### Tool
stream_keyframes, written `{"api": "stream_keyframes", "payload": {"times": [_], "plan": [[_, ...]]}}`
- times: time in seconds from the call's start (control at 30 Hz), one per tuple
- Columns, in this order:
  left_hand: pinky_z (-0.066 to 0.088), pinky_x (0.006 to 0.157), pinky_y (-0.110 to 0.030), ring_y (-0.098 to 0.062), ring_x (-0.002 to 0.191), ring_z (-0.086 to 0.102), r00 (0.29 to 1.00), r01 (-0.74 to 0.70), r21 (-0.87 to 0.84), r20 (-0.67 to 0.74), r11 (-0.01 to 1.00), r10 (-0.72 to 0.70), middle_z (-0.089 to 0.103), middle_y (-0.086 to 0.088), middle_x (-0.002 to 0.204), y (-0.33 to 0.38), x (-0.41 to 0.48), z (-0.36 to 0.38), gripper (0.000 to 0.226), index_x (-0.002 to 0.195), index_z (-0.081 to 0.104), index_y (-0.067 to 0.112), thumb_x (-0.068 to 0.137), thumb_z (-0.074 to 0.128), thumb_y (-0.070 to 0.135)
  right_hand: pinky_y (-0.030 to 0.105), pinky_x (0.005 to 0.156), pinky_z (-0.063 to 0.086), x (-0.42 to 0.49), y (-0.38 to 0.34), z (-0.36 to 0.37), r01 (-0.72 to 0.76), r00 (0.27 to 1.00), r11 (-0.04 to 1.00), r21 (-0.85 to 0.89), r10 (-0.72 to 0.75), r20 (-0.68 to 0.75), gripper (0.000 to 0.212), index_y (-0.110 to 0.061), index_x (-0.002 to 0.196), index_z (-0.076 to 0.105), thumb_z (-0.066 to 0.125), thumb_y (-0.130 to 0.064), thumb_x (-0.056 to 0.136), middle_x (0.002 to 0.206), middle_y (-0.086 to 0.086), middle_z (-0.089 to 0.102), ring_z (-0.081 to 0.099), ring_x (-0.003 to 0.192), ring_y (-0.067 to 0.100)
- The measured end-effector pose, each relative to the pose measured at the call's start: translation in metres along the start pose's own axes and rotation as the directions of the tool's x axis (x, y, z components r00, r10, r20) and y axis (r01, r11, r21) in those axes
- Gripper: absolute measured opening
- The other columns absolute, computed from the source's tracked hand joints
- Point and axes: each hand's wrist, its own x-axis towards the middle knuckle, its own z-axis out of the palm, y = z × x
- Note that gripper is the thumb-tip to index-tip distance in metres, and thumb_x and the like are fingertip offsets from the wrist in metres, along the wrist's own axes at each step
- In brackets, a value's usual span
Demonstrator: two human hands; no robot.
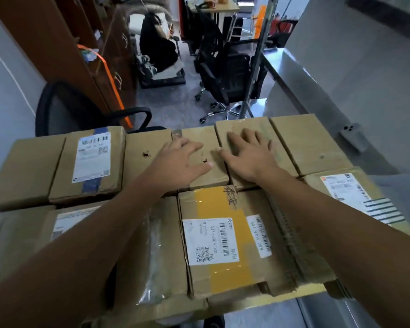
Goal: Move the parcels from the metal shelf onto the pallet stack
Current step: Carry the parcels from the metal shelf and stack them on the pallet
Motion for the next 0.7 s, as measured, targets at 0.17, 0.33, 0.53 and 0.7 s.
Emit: {"api": "stream_keyframes", "payload": {"times": [0.17,0.33,0.53,0.7], "plan": [[0.024,0.124,-0.05,-0.025,0.15,0.026,1.0,0.028,0.024,-0.014,0.999,-0.028,0.039,0.0,0.16,0.006,0.003,0.006,0.098,0.151,0.046,0.04,0.069,0.035,0.092,0.065,0.124,-0.006,-0.002,-0.001,0.002,0.005,1.0,1.0,0.008,-0.005,0.017,0.091,-0.043,0.158,0.033,0.022,-0.087,0.08,0.174,0.003,0.015,0.001,0.161,0.036],[0.02,0.125,-0.052,-0.027,0.154,0.019,0.999,0.043,0.069,0.011,0.997,-0.043,0.033,-0.001,0.164,0.01,0.003,0.008,0.098,0.152,0.044,0.043,0.068,0.033,0.093,0.062,0.126,0.002,-0.005,-0.001,-0.014,0.001,1.0,0.996,0.089,-0.004,0.03,0.073,-0.04,0.158,0.036,0.037,-0.076,0.094,0.172,0.003,0.021,0.007,0.161,0.03],[0.02,0.125,-0.051,-0.026,0.153,0.021,0.993,-0.06,0.0,-0.098,0.998,0.06,0.036,-0.005,0.162,0.047,0.021,0.012,0.083,0.152,0.048,0.035,0.084,0.05,0.082,0.057,0.127,0.013,-0.004,0.055,-0.072,-0.034,0.983,0.99,0.137,0.058,-0.174,0.068,-0.034,0.16,0.038,0.039,-0.068,0.101,0.17,0.005,0.03,0.017,0.16,0.025],[0.017,0.126,-0.048,-0.022,0.153,0.018,0.985,-0.145,-0.035,-0.096,0.989,0.141,0.032,-0.001,0.164,0.098,0.04,0.032,0.074,0.154,0.044,0.035,0.092,0.054,0.074,0.054,0.128,0.016,0.002,0.144,-0.112,-0.241,0.961,0.96,0.146,0.256,-0.101,0.065,-0.039,0.161,0.036,0.044,-0.065,0.102,0.17,0.009,0.025,0.019,0.158,0.035]]}}
